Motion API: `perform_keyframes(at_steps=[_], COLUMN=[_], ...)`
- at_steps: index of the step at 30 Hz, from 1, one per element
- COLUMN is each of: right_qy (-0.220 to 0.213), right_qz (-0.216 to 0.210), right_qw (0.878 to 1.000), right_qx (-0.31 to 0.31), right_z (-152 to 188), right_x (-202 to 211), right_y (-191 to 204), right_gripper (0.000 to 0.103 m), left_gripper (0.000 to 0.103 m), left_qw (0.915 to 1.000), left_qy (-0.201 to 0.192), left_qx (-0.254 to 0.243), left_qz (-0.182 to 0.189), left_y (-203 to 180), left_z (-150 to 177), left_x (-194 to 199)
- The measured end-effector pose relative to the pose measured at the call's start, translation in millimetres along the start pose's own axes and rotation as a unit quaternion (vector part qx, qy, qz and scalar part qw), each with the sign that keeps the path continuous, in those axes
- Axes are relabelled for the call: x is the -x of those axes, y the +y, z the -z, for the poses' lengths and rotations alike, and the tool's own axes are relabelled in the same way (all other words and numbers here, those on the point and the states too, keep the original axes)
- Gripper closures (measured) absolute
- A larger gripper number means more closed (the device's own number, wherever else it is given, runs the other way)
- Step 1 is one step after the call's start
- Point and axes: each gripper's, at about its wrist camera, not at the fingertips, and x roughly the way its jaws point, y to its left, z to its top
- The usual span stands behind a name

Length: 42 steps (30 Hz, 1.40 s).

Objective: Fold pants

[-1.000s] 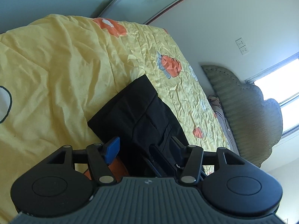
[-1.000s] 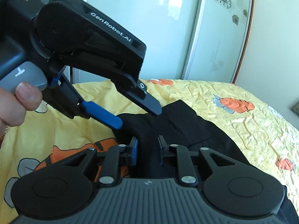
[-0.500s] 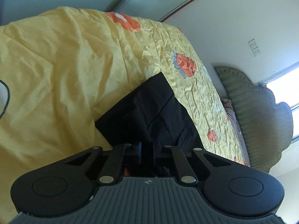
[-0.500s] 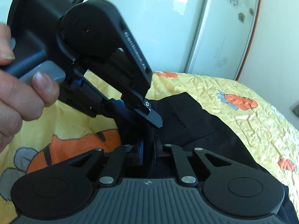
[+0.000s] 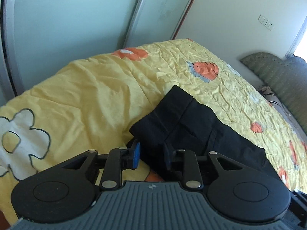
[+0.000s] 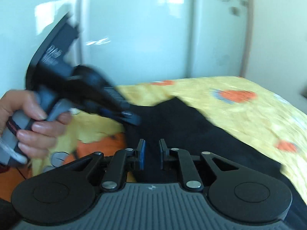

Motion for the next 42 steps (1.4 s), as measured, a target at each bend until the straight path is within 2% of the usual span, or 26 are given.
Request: perform_keyframes(at_steps=[2, 3, 4, 5, 6, 9, 11, 13, 14, 16, 17, 19, 22, 24, 26, 29, 30, 31, 34, 35, 36, 37, 39, 40, 41, 42], right_qy=[0.017, 0.030, 0.047, 0.073, 0.087, 0.033, -0.001, 0.016, 0.001, -0.019, -0.045, -0.078, -0.126, -0.157, -0.203, -0.237, -0.246, -0.248, -0.265, -0.272, -0.273, -0.267, -0.234, -0.216, -0.194, -0.176], right_qz=[0.066, 0.088, 0.103, 0.126, 0.151, 0.201, 0.224, 0.218, 0.232, 0.291, 0.329, 0.382, 0.368, 0.337, 0.315, 0.334, 0.342, 0.352, 0.358, 0.356, 0.363, 0.376, 0.412, 0.423, 0.427, 0.425], right_qw=[0.997, 0.993, 0.989, 0.982, 0.974, 0.952, 0.931, 0.925, 0.919, 0.895, 0.876, 0.823, 0.757, 0.727, 0.708, 0.689, 0.682, 0.675, 0.635, 0.626, 0.625, 0.634, 0.685, 0.718, 0.757, 0.786], right_qx=[-0.042, -0.068, -0.091, -0.120, -0.142, -0.230, -0.287, -0.310, -0.318, -0.338, -0.351, -0.413, -0.525, -0.577, -0.598, -0.598, -0.597, -0.599, -0.631, -0.639, -0.635, -0.621, -0.553, -0.509, -0.456, -0.414], right_z=[24.2, 40.6, 56.5, 78.7, 95.1, 129.0, 151.2, 175.9, 181.0, 190.8, 199.6, 225.0, 271.6, 300.8, 318.9, 322.5, 323.1, 325.1, 337.6, 340.8, 338.8, 330.9, 294.4, 271.2, 243.6, 222.6], right_x=[32.8, 47.2, 57.1, 68.7, 78.9, 141.7, 176.3, 198.2, 216.6, 249.2, 274.5, 316.9, 359.4, 366.2, 364.6, 365.9, 364.8, 364.5, 366.0, 368.2, 368.9, 367.7, 357.8, 349.0, 335.3, 322.9], right_y=[-36.9, -55.0, -70.3, -87.6, -99.0, -121.1, -130.1, -140.9, -140.7, -139.8, -143.3, -155.8, -182.9, -191.6, -200.8, -212.8, -218.6, -223.7, -235.1, -235.7, -235.5, -234.6, -226.9, -220.7, -213.0, -205.6], right_gripper=[0.066, 0.049, 0.039, 0.040, 0.040, 0.040, 0.034, 0.031, 0.031, 0.030, 0.030, 0.029, 0.028, 0.029, 0.033, 0.035, 0.041, 0.057, 0.091, 0.093, 0.093, 0.094, 0.094, 0.094, 0.094, 0.094], left_gripper=[0.066, 0.066, 0.065, 0.066, 0.065, 0.061, 0.053, 0.047, 0.047, 0.046, 0.046, 0.046, 0.046, 0.045, 0.045, 0.045, 0.045, 0.045, 0.044, 0.043, 0.041, 0.039, 0.036, 0.033, 0.031, 0.029], left_qw=[0.9984, 0.9966, 0.9942, 0.9931, 0.9930, 0.9879, 0.9742, 0.9546, 0.9440, 0.9263, 0.9175, 0.9011, 0.8837, 0.8822, 0.8824, 0.8835, 0.8856, 0.8876, 0.8950, 0.8977, 0.9002, 0.9036, 0.9091, 0.9094, 0.9069, 0.9010], left_qy=[-0.034, -0.052, -0.070, -0.079, -0.080, -0.054, -0.044, -0.027, -0.019, -0.013, -0.010, 0.005, 0.037, 0.048, 0.049, 0.065, 0.068, 0.071, 0.085, 0.094, 0.105, 0.122, 0.162, 0.181, 0.204, 0.222], left_qx=[-0.011, -0.020, -0.038, -0.055, -0.069, -0.141, -0.203, -0.268, -0.297, -0.342, -0.364, -0.400, -0.429, -0.430, -0.428, -0.413, -0.403, -0.395, -0.365, -0.350, -0.333, -0.308, -0.243, -0.211, -0.172, -0.141], left_qz=[-0.043, -0.061, -0.072, -0.067, -0.052, 0.034, 0.087, 0.127, 0.142, 0.158, 0.161, 0.168, 0.183, 0.185, 0.189, 0.212, 0.221, 0.226, 0.242, 0.251, 0.260, 0.272, 0.297, 0.310, 0.326, 0.345], left_y=[-7.1, -12.6, -23.2, -34.8, -46.7, -104.6, -147.6, -188.8, -205.7, -232.7, -241.6, -255.0, -261.4, -262.8, -267.8, -278.4, -281.4, -284.0, -290.4, -290.9, -290.7, -290.4, -289.5, -288.6, -287.9, -288.1], left_z=[-0.2, 0.3, 0.1, 0.2, 0.9, 12.6, 32.2, 57.9, 73.1, 101.9, 116.2, 138.7, 163.6, 170.5, 170.2, 165.1, 163.0, 160.2, 152.4, 148.8, 145.1, 140.0, 129.5, 125.4, 121.7, 119.5], left_x=[12.8, 18.4, 24.7, 29.2, 32.2, 33.1, 29.5, 23.7, 21.3, 15.9, 13.0, 6.6, -2.5, -5.6, -7.8, -7.9, -8.0, -8.4, -11.2, -13.7, -17.4, -23.3, -37.5, -44.6, -52.2, -58.1])
